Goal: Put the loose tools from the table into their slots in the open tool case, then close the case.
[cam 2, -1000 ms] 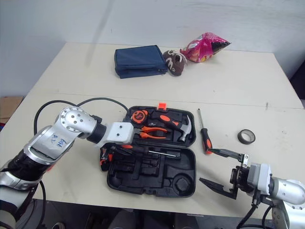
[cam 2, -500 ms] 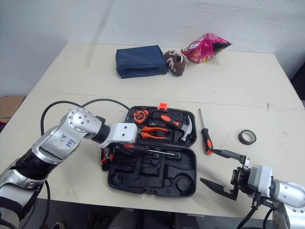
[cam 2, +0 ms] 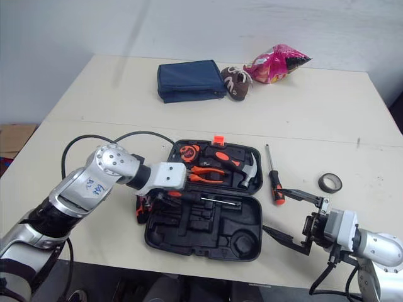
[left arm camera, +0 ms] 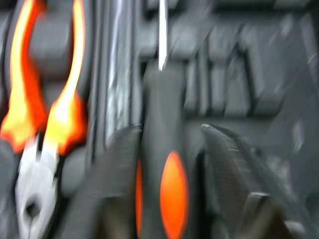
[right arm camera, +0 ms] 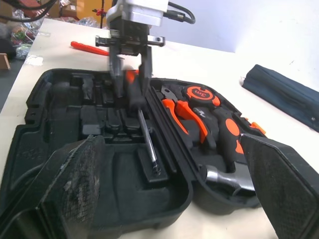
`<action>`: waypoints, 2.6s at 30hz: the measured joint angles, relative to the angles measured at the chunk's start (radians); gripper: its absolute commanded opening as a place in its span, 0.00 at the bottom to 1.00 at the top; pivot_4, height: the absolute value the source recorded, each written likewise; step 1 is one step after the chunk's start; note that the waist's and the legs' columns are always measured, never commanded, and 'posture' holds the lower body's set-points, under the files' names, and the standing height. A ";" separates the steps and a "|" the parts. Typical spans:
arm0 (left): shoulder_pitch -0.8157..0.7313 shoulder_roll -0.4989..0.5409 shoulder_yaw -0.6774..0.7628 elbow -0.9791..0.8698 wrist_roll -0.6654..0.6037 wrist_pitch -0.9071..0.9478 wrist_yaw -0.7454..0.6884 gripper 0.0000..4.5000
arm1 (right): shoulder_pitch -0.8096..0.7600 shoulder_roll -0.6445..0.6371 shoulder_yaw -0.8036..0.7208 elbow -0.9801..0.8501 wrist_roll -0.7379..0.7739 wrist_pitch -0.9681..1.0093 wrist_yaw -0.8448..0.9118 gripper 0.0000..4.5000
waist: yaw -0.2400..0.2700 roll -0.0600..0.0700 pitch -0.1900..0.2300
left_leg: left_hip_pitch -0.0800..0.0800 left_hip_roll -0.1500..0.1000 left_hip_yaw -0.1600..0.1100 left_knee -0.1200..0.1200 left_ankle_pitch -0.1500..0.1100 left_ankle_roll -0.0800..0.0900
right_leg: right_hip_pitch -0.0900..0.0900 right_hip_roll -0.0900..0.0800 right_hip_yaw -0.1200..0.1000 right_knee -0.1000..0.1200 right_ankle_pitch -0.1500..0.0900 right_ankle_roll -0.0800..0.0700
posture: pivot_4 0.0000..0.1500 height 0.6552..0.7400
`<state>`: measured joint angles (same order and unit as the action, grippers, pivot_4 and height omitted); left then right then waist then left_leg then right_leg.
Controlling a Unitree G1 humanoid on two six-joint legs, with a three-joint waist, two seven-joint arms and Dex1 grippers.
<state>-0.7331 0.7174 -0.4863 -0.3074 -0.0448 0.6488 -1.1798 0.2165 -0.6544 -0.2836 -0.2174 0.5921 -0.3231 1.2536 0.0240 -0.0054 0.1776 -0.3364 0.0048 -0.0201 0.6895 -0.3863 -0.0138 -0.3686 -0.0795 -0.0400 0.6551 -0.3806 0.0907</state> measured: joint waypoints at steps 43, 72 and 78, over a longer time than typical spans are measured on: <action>0.201 -0.204 0.126 0.256 -0.067 -0.373 0.107 0.01 | -0.005 -0.004 0.004 -0.056 -0.035 0.061 -0.099 1.00 | 0.002 0.003 -0.002 | 0.002 -0.003 -0.009 0.004 -0.001 0.001 | 0.011 -0.002 -0.008 -0.004 0.001 0.001 | 1.00 1.00; 0.131 -0.257 0.161 0.252 -0.127 -0.465 0.030 0.01 | -0.007 -0.008 -0.017 -0.056 -0.031 0.085 -0.157 1.00 | 0.001 0.011 -0.003 | 0.000 -0.007 -0.026 0.005 -0.001 0.003 | 0.022 -0.001 -0.010 -0.018 0.003 0.005 | 1.00 1.00; 0.171 -0.110 0.410 0.230 -0.310 -0.430 -0.015 0.28 | 0.136 -0.039 -0.217 0.014 -0.007 0.076 -0.132 1.00 | -0.002 0.012 -0.002 | 0.002 -0.007 -0.026 0.003 -0.001 0.003 | 0.024 -0.001 -0.010 -0.020 0.003 0.005 | 1.00 1.00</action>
<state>-0.5620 0.6070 -0.0762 -0.0779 -0.3544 0.2191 -1.1943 0.3525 -0.6930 -0.5005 -0.2032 0.5856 -0.2474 1.1215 0.0222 0.0061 0.1756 -0.3346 -0.0017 -0.0458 0.6926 -0.3871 -0.0110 -0.3449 -0.0803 -0.0500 0.6354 -0.3778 0.0960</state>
